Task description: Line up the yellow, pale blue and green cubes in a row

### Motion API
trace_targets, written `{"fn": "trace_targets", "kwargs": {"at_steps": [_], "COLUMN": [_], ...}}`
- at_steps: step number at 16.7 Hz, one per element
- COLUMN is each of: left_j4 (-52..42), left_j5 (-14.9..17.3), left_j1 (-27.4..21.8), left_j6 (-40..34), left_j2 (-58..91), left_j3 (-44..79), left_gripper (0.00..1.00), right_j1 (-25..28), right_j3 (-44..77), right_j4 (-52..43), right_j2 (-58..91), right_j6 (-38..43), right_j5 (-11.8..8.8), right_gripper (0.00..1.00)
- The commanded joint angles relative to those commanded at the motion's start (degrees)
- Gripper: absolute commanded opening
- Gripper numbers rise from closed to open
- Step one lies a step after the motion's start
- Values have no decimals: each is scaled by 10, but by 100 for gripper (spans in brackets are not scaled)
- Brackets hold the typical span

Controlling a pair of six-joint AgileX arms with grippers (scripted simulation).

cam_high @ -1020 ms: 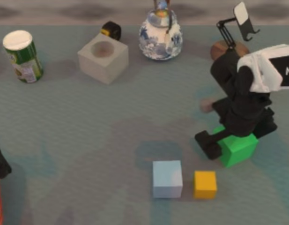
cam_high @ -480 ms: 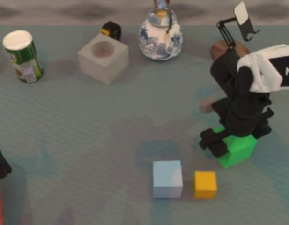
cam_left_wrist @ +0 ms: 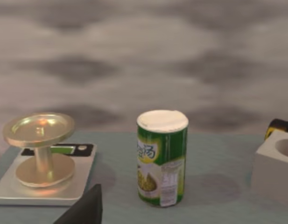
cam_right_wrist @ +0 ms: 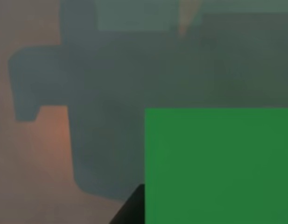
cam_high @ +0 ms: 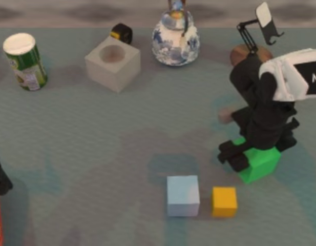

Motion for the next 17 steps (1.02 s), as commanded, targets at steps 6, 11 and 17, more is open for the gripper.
{"fn": "trace_targets", "kwargs": {"at_steps": [6, 11, 17], "left_j4": [0, 0, 0], "left_j5": [0, 0, 0], "left_j1": [0, 0, 0], "left_j6": [0, 0, 0], "left_j2": [0, 0, 0], "left_j3": [0, 0, 0], "left_gripper": [100, 100, 100], "right_j1": [0, 3, 2], "right_j3": [16, 66, 73], "right_j4": [-26, -130, -142], "right_j2": [-16, -64, -71], "right_j6": [0, 0, 1], "right_j5": [0, -1, -1], "right_gripper": [0, 0, 0]}}
